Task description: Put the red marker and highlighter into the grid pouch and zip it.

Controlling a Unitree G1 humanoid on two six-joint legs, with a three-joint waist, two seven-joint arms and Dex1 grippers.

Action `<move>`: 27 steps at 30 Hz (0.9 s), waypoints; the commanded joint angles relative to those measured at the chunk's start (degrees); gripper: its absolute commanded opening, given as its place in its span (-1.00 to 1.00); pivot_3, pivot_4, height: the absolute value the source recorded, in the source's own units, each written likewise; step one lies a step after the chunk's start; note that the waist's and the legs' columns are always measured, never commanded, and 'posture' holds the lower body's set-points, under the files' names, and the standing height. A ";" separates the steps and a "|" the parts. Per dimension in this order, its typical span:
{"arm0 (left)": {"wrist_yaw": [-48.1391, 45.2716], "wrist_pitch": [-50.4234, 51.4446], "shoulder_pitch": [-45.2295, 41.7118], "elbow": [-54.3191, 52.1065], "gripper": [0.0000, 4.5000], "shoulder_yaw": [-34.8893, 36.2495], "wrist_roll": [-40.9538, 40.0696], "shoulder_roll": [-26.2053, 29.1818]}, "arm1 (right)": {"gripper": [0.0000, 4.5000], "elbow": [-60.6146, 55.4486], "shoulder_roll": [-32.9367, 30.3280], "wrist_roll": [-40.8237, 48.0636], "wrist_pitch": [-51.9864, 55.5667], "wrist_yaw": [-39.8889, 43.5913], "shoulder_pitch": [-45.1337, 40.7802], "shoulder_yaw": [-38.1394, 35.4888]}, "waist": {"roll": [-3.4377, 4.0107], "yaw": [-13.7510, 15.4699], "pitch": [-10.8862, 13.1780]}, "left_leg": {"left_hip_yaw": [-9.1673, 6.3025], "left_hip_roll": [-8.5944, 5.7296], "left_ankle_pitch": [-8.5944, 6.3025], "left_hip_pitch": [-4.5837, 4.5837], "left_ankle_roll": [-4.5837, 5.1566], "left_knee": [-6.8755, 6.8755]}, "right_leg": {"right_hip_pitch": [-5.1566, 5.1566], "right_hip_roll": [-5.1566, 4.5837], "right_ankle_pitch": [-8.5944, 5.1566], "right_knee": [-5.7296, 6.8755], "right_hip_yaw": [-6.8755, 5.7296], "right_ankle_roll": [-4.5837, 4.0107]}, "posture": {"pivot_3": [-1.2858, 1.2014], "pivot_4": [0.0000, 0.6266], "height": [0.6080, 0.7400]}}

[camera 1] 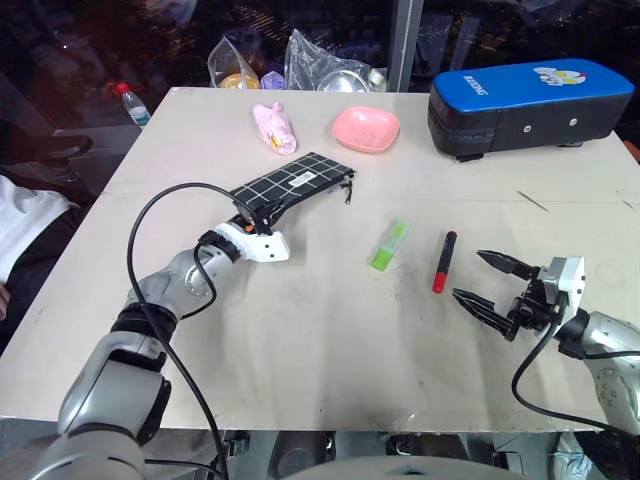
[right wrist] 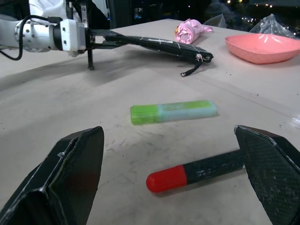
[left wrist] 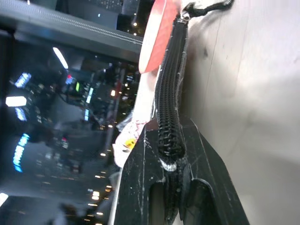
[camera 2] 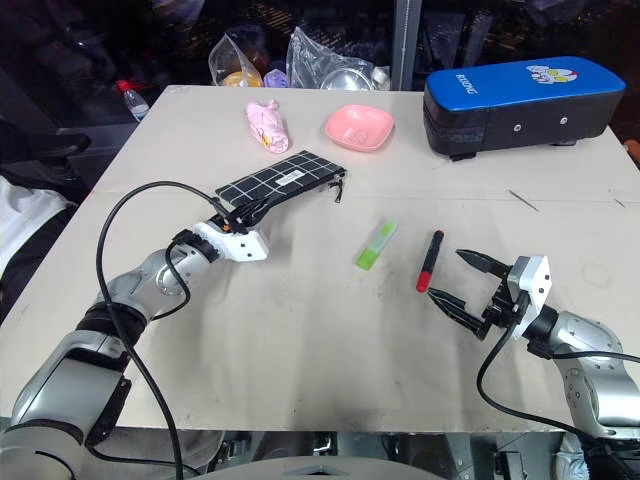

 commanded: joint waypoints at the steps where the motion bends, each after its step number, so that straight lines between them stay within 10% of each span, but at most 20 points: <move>1: -5.52 0.03 2.19 -7.04 -0.99 3.82 -8.42 0.24 | 1.00 -2.68 0.37 1.81 -0.22 -0.35 -1.28 -1.27 | 0.00 0.01 0.00 | 0.00 0.00 0.00 0.00 0.00 0.01 | 0.00 0.00 0.00 0.01 0.00 0.00 | 0.03 -0.52 1.00; 11: -24.20 20.10 12.72 -33.88 -0.99 7.81 -30.60 -6.49 | 1.00 -5.52 6.50 -1.03 9.56 -15.50 -12.35 3.58 | 0.02 -0.04 0.01 | -0.05 0.03 0.00 -0.03 0.00 0.42 | 0.01 -0.01 0.00 0.37 0.03 0.00 | 0.03 -0.52 1.00; 27: -31.16 26.23 16.94 -41.07 -0.99 7.05 -31.05 -11.61 | 1.00 11.48 11.76 -5.67 33.19 -27.39 -36.70 10.33 | 0.04 -0.07 0.02 | -0.05 0.01 -0.01 -0.07 0.00 0.52 | -0.07 0.06 -0.01 0.54 0.07 -0.02 | 0.03 -0.52 1.00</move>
